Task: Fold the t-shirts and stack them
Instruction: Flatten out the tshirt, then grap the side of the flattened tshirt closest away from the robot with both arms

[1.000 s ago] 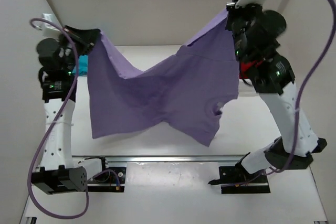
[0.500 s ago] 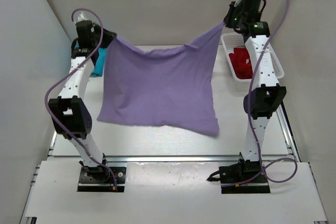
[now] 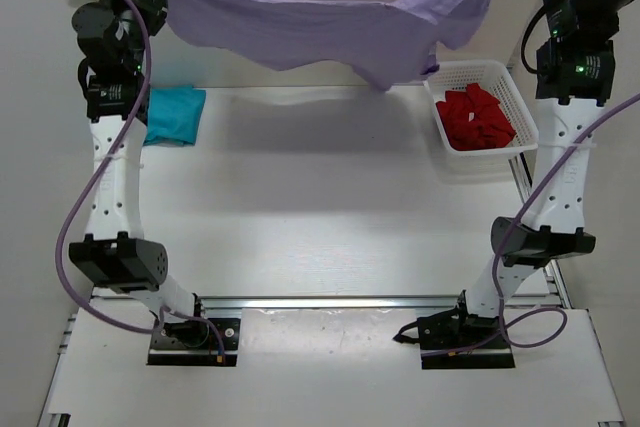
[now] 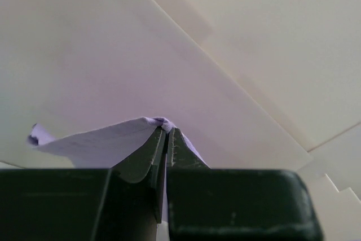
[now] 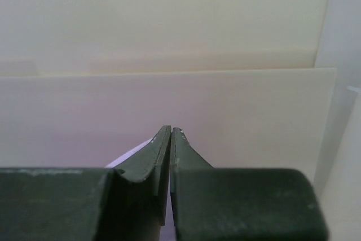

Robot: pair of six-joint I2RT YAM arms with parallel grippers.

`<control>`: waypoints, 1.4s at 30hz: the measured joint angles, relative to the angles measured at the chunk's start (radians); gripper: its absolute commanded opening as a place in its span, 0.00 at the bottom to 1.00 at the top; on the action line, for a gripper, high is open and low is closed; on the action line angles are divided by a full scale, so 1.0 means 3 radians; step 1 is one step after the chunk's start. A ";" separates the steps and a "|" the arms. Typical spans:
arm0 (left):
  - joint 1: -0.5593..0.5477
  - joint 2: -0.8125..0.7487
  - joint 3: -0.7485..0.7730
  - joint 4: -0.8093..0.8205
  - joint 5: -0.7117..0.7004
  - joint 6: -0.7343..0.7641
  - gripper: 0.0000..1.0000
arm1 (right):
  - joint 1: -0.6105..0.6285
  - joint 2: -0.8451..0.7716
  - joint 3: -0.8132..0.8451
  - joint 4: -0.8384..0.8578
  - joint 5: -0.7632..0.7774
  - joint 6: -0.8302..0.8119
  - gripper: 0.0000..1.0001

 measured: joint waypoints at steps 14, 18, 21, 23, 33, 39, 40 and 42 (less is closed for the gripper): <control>0.0161 -0.1813 -0.4149 0.0645 -0.0207 0.0075 0.00 | 0.0946 -0.1911 -0.5356 -0.0122 0.0502 0.0081 0.00; 0.0538 -0.1926 -0.5114 0.0493 0.0041 0.0006 0.00 | 0.1139 -0.2789 -0.6174 -0.0585 0.0470 0.0519 0.00; 0.0603 -0.2024 -0.5253 0.0233 0.0130 0.0065 0.00 | 0.1052 -0.3376 -0.6324 -0.0843 0.0420 0.0853 0.00; 0.0622 -0.2183 -0.5253 0.0172 0.0243 0.0135 0.00 | 0.0982 -0.3789 -0.6420 -0.0988 0.0322 0.1057 0.00; 0.0491 -0.2706 -0.5221 -0.0404 0.0383 0.0573 0.00 | 0.1481 -0.5117 -0.6505 -0.2149 0.0319 0.2078 0.00; 0.0546 -0.2608 -0.5200 -0.0430 0.0441 0.0584 0.00 | 0.2084 -0.4681 -0.6509 -0.2120 0.0697 0.2304 0.00; 0.0566 -0.2570 -0.5193 -0.0420 0.0444 0.0558 0.00 | 0.2179 -0.4452 -0.6508 -0.2024 0.0769 0.2280 0.00; 0.0601 -0.2504 -0.5178 -0.0373 0.0459 0.0486 0.00 | 0.2139 -0.3975 -0.6489 -0.1812 0.0813 0.2112 0.00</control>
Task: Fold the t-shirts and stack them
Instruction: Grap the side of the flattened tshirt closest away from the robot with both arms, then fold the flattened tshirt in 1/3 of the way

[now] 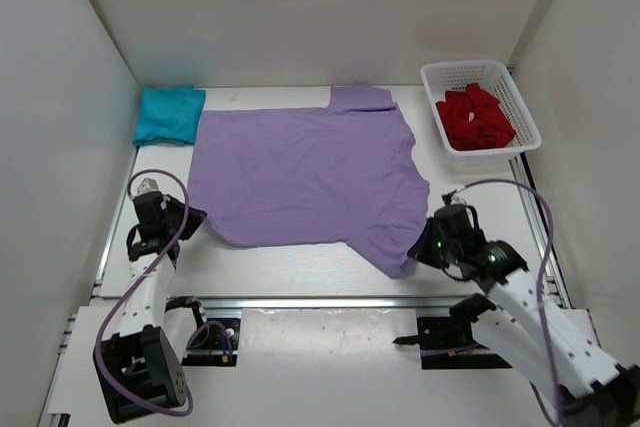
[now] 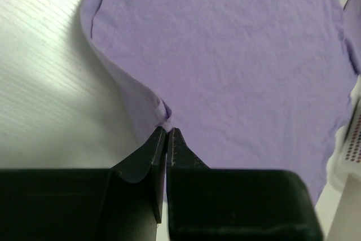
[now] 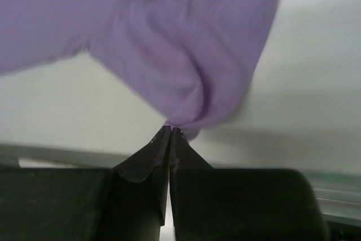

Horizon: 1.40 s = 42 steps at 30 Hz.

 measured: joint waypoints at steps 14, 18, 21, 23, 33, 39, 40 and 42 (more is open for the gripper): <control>0.0264 0.0632 0.0205 0.0518 0.0083 -0.0576 0.00 | -0.1628 0.2239 0.1035 0.1485 -0.0816 -0.0984 0.00; 0.0267 0.0918 0.0345 0.0664 0.0057 -0.0668 0.00 | -0.1634 0.2711 0.1470 0.1635 -0.0814 -0.1090 0.00; 0.0259 0.1143 0.0453 0.0727 0.0020 -0.0696 0.00 | -0.1672 0.2997 0.1687 0.1713 -0.0818 -0.1143 0.00; 0.0256 0.1294 0.0540 0.0755 -0.0013 -0.0697 0.00 | -0.1712 0.3156 0.1813 0.1720 -0.0815 -0.1174 0.00; 0.0205 0.1976 0.0922 0.0807 -0.0144 -0.0698 0.00 | -0.1755 0.4100 0.2880 0.1658 -0.0813 -0.1356 0.00; 0.0197 0.2257 0.1105 0.0825 -0.0184 -0.0669 0.00 | -0.1726 0.4668 0.3520 0.1548 -0.0799 -0.1470 0.00; 0.0200 0.2291 0.1115 0.0827 -0.0188 -0.0666 0.00 | -0.1719 0.4746 0.3605 0.1516 -0.0790 -0.1488 0.00; 0.0197 0.2354 0.1122 0.0832 -0.0196 -0.0655 0.07 | -0.1708 0.4884 0.3770 0.1459 -0.0776 -0.1526 0.00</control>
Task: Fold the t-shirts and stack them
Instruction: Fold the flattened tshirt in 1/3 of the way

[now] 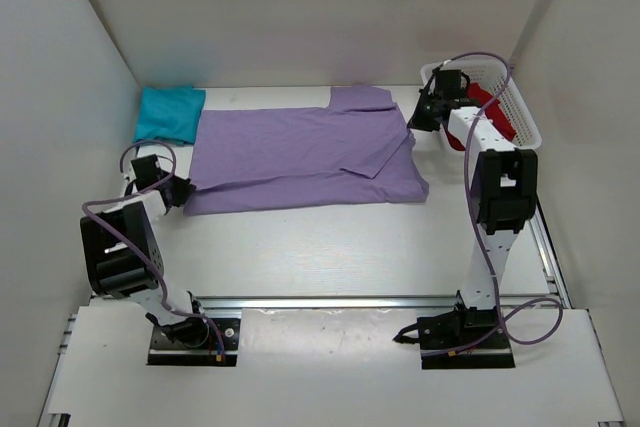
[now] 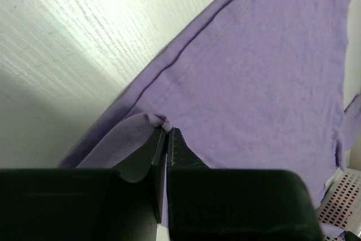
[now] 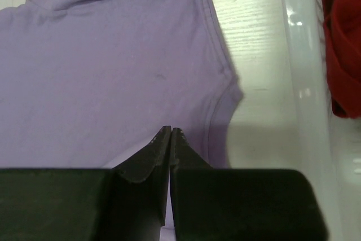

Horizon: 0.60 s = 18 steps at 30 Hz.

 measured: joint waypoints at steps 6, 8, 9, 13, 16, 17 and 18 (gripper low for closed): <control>0.0003 0.0066 0.0088 -0.0025 0.0027 0.0033 0.43 | 0.0034 0.0081 0.0104 -0.0051 0.0047 -0.0052 0.26; 0.0003 -0.0005 0.0144 -0.0050 0.0008 0.0069 0.56 | 0.0034 0.0009 0.0019 0.0014 0.0046 -0.0032 0.33; 0.0005 -0.0052 0.0181 -0.0056 0.0005 0.0080 0.57 | 0.0034 -0.0051 -0.0037 0.0019 0.0043 -0.0025 0.35; 0.0024 -0.0380 0.0188 -0.0005 0.0081 0.0065 0.55 | 0.0034 -0.0627 -0.0725 0.0217 0.0020 0.0023 0.17; -0.0001 -0.0750 -0.0089 0.0075 0.0122 0.0075 0.49 | 0.0024 -0.1461 -0.1783 0.0581 -0.0056 0.0181 0.00; -0.0020 -0.0893 -0.0240 0.0075 0.0149 0.0076 0.47 | 0.0011 -0.1737 -0.2111 0.0669 -0.0100 0.0237 0.00; -0.0027 -0.0975 -0.0355 0.0078 0.0173 0.0079 0.46 | -0.0004 -0.1965 -0.2382 0.0734 -0.0134 0.0280 0.00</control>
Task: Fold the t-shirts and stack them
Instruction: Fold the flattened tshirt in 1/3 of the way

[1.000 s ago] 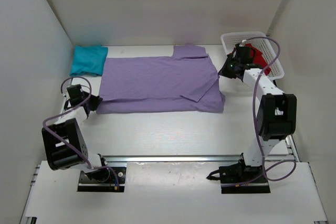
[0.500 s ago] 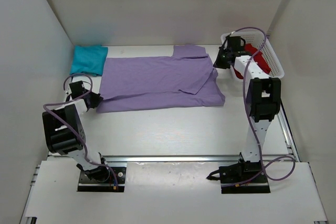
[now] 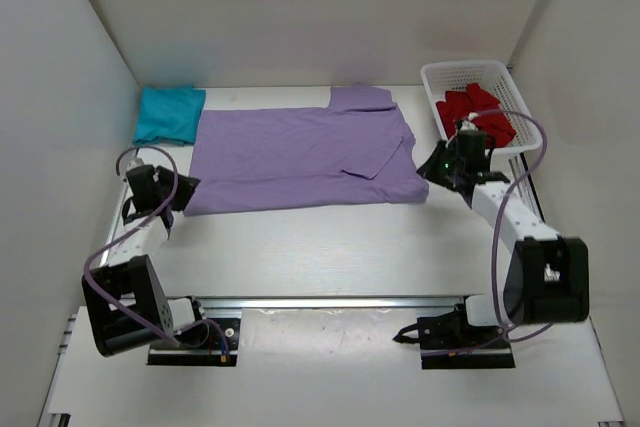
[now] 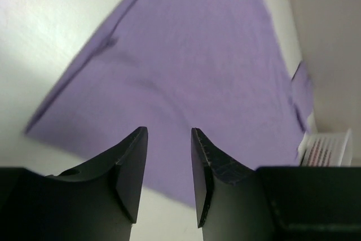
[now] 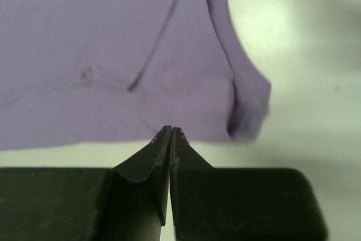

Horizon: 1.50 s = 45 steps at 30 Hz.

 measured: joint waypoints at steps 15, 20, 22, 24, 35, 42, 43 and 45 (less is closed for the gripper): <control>-0.0271 -0.0015 -0.0579 -0.0051 0.0070 0.0017 0.45 | -0.0390 -0.0359 -0.1021 0.0506 -0.0226 0.0125 0.20; -0.0254 0.0053 -0.0586 0.0028 0.0086 -0.0014 0.43 | -0.0394 -0.0291 -0.1148 0.0642 -0.0233 0.0142 0.23; -0.0276 0.0066 -0.0589 0.0027 0.0081 -0.0032 0.44 | -0.0401 -0.0225 -0.1161 0.0661 -0.0244 0.0141 0.24; -0.0378 0.0047 -0.0587 0.0029 0.0060 -0.0043 0.44 | -0.0409 -0.0095 -0.1141 0.0704 -0.0257 0.0139 0.25; -0.1214 0.0161 -0.0125 0.0109 -0.0245 0.0034 0.43 | -0.0392 0.0328 -0.1066 0.0994 -0.0291 0.0229 0.20; -0.1144 0.0868 0.0043 0.0215 -0.0268 0.0031 0.38 | -0.0347 0.0444 -0.1033 0.1080 -0.0198 0.0347 0.00; -0.1123 0.0949 0.0043 0.0206 -0.0266 0.0022 0.37 | -0.0338 0.0435 -0.1033 0.1073 -0.0178 0.0357 0.00; -0.1081 0.0998 0.0042 0.0256 -0.0216 -0.0019 0.36 | -0.0324 0.0371 -0.1078 0.1053 -0.0144 0.0378 0.00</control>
